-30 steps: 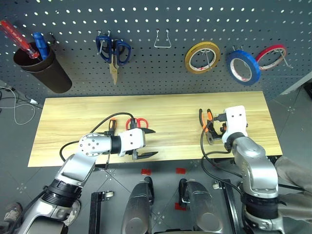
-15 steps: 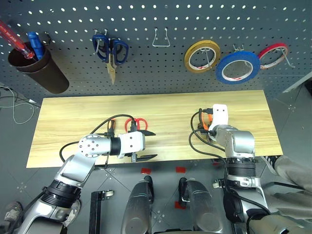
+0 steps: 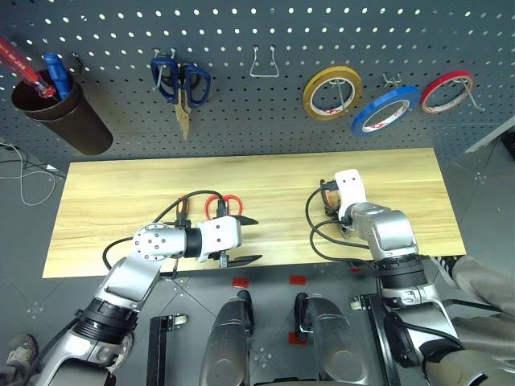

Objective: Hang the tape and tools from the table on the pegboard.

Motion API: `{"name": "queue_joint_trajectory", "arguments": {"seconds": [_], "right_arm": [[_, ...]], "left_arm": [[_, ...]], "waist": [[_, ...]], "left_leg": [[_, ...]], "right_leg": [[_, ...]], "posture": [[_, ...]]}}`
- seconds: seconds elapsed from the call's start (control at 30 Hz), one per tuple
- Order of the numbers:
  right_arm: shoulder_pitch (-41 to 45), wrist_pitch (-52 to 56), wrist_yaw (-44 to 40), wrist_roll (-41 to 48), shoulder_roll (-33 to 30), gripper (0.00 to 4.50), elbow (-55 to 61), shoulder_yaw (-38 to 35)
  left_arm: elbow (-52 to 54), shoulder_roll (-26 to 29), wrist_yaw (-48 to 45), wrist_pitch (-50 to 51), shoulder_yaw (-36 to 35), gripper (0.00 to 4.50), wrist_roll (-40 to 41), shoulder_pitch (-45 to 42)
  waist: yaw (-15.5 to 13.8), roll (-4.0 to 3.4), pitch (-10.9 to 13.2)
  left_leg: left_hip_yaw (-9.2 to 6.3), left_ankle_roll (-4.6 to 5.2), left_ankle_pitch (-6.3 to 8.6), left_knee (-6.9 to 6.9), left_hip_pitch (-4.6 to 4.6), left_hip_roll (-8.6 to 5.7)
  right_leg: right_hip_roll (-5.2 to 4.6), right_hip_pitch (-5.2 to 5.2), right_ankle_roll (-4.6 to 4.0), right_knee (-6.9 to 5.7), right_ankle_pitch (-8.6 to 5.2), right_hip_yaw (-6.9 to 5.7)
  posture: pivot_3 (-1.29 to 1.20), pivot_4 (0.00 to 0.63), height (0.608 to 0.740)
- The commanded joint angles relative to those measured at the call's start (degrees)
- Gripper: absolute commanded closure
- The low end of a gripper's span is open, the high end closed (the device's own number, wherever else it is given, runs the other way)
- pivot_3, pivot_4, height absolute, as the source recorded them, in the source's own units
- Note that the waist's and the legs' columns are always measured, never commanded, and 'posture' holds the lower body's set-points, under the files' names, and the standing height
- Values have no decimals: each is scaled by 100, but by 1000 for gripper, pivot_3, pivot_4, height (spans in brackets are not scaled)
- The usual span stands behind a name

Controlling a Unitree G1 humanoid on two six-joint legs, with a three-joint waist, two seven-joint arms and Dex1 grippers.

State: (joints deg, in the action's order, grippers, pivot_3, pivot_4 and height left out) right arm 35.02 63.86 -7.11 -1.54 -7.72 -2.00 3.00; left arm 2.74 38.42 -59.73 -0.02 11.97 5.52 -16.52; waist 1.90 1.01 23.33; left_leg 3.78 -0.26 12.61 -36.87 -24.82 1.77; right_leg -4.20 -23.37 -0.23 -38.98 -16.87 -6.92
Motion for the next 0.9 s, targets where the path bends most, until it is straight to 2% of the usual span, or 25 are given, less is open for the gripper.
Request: {"name": "queue_joint_trajectory", "arguments": {"seconds": [0.03,0.2,0.3,0.47,0.67,0.9], "right_arm": [[-370,-163,117,-53,134,1942,1541,348],[-1000,-693,499,-86,706,1942,3335,772],[-936,-1538,733,-166,1087,1942,3595,1034],[17,-3210,936,-347,1447,1943,2930,1065],[1556,-4665,915,-204,1431,1943,1347,501],[2912,-6253,1214,-250,1306,1943,-742,40]], "left_arm": [[310,-75,300,300,-476,597,375,278],[910,-234,734,846,-1150,597,965,737],[1319,-309,964,1500,-1547,597,1554,871],[1828,-510,1700,2511,-1908,597,2078,539],[1943,-599,2452,3460,-1963,597,2279,-303],[1761,-693,2794,3772,-1915,597,2231,-991]], "waist": [[-3,0,0],[-4,1,-1],[-7,2,-2],[-34,6,-4],[-57,10,-7],[-73,11,-6]], "left_leg": [[-2,0,0,0,-2,0],[-6,0,0,-4,-8,-1],[-10,-2,-1,-7,-7,0],[-18,-12,-9,-10,-6,-3],[-23,-14,-13,-10,-5,-4],[-21,-14,-13,-2,-6,-6]], "right_leg": [[0,-2,0,0,0,0],[-1,-5,1,-1,0,-1],[0,-4,1,-6,0,-1],[2,-4,2,-11,1,-2],[7,0,0,-11,2,-7],[7,1,-2,-2,1,-11]], "posture": [[-89,352,740],[-72,353,740],[-60,356,740],[-17,357,740],[-1,358,740],[32,369,740]]}}
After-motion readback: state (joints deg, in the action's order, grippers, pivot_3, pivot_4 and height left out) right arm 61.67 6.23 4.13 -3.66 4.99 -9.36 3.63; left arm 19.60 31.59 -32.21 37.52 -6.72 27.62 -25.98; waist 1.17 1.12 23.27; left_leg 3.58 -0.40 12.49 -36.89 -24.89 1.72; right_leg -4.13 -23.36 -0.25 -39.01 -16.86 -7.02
